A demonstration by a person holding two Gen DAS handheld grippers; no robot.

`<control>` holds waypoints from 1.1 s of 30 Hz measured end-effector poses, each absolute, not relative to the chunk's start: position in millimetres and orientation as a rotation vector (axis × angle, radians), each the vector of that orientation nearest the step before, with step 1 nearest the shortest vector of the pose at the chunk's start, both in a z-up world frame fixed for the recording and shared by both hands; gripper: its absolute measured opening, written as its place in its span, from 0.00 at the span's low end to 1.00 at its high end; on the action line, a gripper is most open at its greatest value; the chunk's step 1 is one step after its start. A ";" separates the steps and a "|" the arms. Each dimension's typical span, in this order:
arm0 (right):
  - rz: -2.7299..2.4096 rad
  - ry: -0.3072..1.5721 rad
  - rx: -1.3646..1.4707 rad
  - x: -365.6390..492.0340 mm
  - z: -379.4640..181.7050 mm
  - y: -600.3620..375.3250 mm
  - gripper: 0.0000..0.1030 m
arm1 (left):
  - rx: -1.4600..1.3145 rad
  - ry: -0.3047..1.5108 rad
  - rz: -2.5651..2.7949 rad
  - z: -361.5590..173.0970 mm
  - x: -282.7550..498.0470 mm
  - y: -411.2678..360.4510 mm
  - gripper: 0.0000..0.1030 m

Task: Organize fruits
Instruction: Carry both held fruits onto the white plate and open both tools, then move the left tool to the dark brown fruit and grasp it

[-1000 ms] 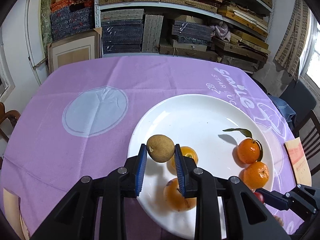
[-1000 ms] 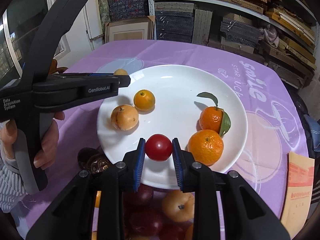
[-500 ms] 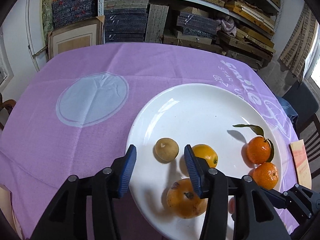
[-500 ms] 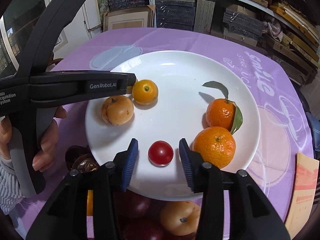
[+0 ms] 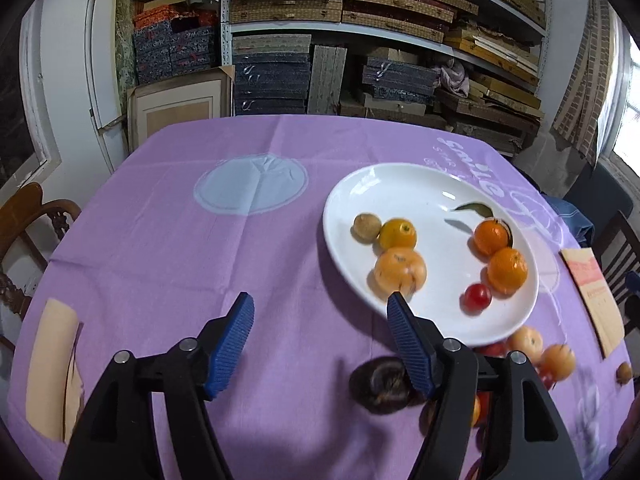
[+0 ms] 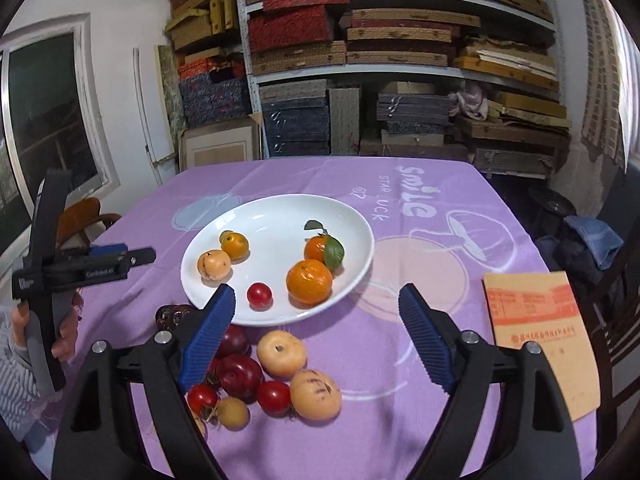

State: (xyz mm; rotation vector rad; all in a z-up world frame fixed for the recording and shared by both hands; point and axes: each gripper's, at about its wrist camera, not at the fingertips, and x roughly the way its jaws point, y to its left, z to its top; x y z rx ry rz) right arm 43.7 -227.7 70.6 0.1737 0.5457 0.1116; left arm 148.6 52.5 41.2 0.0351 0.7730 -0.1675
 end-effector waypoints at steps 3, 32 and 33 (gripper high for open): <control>0.105 0.533 0.280 28.9 53.5 -249.5 0.85 | 0.057 0.794 -0.168 21.7 128.1 53.1 0.68; 0.081 0.567 0.393 31.3 39.0 -277.4 0.92 | 0.074 0.872 -0.350 -1.3 137.6 -22.0 0.66; 0.080 0.569 0.396 31.3 38.9 -277.7 0.92 | 0.060 0.879 -0.363 -1.1 138.6 -21.0 0.66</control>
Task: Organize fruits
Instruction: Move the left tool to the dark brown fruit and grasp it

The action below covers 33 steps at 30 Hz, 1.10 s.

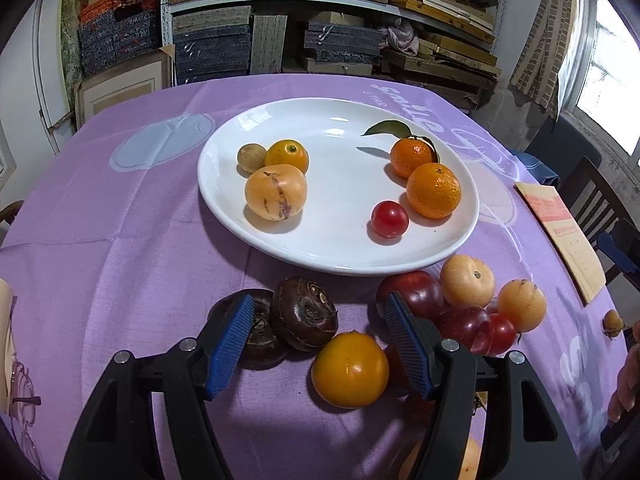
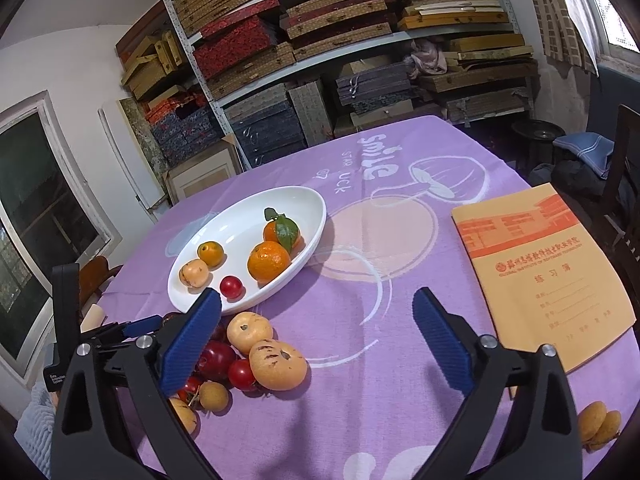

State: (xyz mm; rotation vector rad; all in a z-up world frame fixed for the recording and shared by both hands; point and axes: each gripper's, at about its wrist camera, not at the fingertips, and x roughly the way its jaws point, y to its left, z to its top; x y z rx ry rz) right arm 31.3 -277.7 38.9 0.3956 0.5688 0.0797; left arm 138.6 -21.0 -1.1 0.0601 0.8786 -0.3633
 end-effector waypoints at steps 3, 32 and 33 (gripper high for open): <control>0.079 0.577 0.405 32.0 38.2 -279.5 0.92 | 0.022 0.883 -0.401 -0.3 138.1 -20.7 0.62; 0.068 0.581 0.431 31.8 36.3 -281.3 0.93 | 0.037 0.949 -0.435 -16.4 142.6 -31.6 0.44; 0.069 0.582 0.433 31.8 36.2 -281.6 0.93 | 0.040 0.956 -0.427 -17.2 144.1 -30.8 0.40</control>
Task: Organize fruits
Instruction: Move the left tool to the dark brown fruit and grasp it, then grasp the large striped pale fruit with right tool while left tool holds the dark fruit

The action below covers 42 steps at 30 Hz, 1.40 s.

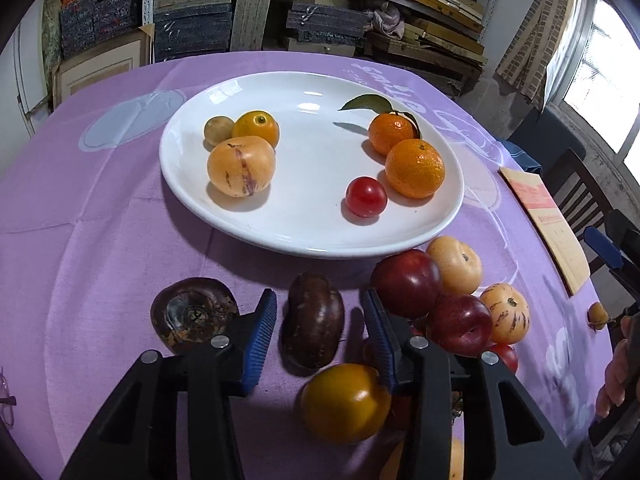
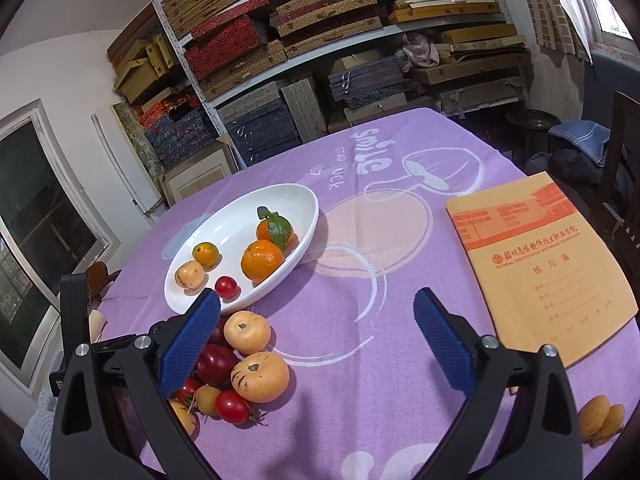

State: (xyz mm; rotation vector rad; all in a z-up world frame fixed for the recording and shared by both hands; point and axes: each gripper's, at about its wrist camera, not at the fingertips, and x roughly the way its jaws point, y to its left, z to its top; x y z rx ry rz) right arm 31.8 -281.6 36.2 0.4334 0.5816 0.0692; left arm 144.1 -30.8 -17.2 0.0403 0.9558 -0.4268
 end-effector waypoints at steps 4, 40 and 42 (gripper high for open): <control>0.072 0.583 0.426 32.1 36.1 -281.1 0.93 | 0.028 0.961 -0.416 -18.8 149.2 -27.3 0.34; 0.102 0.704 0.098 36.7 19.3 -214.2 0.93 | 0.026 0.822 -0.229 -1.8 56.8 57.9 0.24; 0.105 0.720 0.058 38.0 13.6 -204.5 0.93 | 0.015 0.826 -0.227 -4.2 51.8 64.0 0.24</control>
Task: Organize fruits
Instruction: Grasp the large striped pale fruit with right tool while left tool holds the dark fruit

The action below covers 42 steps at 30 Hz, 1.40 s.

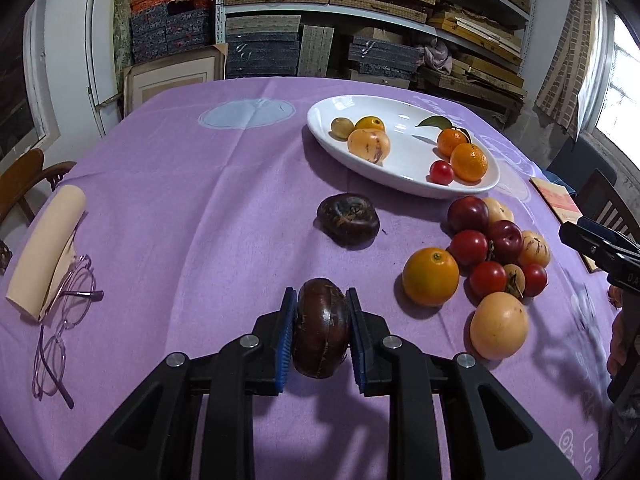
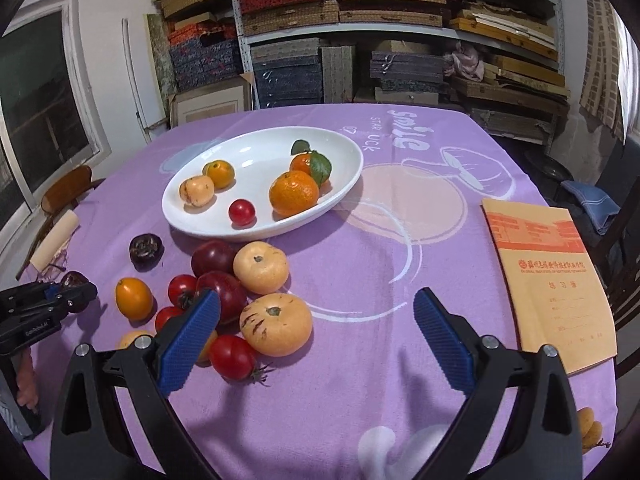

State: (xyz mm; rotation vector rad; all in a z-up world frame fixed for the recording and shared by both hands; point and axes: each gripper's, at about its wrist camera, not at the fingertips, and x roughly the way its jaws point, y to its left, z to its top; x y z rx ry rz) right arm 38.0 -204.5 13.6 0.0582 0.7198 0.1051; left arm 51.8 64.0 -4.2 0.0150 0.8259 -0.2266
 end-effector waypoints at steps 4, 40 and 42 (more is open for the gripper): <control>0.103 0.748 0.035 42.8 4.2 -197.7 0.93 | 0.007 0.809 -0.246 -3.0 47.9 65.2 0.23; 0.232 0.850 0.175 60.1 -13.4 -198.9 0.47 | 0.014 0.874 -0.256 -18.8 34.1 70.2 0.25; 0.233 0.849 0.182 59.9 -13.2 -199.5 0.46 | 0.005 0.874 -0.269 -18.8 33.9 70.3 0.24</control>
